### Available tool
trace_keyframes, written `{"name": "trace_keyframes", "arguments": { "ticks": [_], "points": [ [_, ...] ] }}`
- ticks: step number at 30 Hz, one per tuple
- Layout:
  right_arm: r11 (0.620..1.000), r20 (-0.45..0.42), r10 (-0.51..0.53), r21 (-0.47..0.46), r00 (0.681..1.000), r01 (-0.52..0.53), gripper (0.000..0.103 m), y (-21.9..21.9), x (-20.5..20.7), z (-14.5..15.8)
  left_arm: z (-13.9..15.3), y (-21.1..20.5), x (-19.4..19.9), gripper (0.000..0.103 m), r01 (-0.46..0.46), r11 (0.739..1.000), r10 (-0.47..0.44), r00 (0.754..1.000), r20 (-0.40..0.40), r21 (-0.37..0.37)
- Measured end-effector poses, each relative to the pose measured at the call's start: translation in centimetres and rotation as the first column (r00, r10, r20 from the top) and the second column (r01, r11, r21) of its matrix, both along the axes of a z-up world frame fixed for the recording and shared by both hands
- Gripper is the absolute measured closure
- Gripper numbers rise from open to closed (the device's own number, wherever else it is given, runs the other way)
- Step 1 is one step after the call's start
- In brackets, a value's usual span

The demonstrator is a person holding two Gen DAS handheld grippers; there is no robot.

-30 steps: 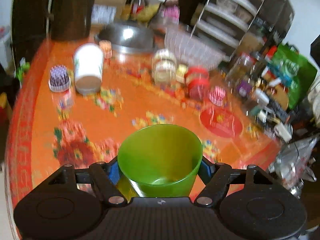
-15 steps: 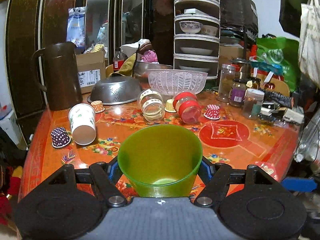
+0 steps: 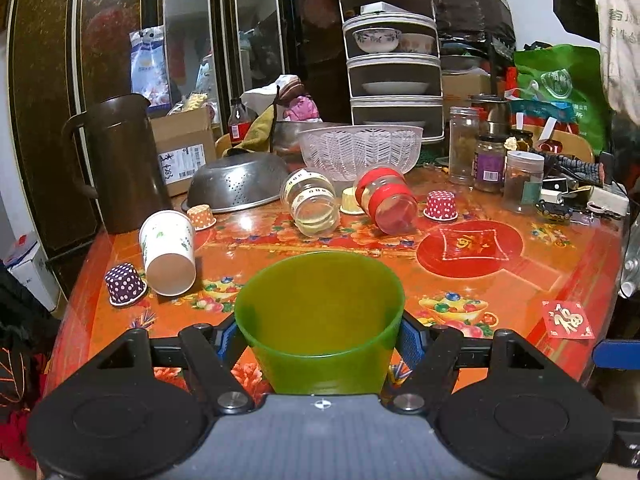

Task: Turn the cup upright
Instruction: 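Rotate the green cup upright with the left gripper, opening end up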

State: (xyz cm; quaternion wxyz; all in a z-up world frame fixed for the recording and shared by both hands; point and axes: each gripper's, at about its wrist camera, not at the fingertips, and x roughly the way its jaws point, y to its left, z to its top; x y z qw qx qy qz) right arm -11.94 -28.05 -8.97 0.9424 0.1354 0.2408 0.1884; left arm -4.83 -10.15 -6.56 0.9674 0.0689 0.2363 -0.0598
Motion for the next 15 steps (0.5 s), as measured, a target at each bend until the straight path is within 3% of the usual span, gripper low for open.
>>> {"name": "trace_keyframes", "arguments": {
  "ticks": [15],
  "points": [
    [1.000, 0.002, 0.016, -0.017, 1.000, -0.015, 0.001, 0.53, -0.06, 0.16, -0.41, 0.18, 0.37, 0.027, 0.005, 1.000, -0.005, 1.000, 0.006, 0.003]
  ]
}}
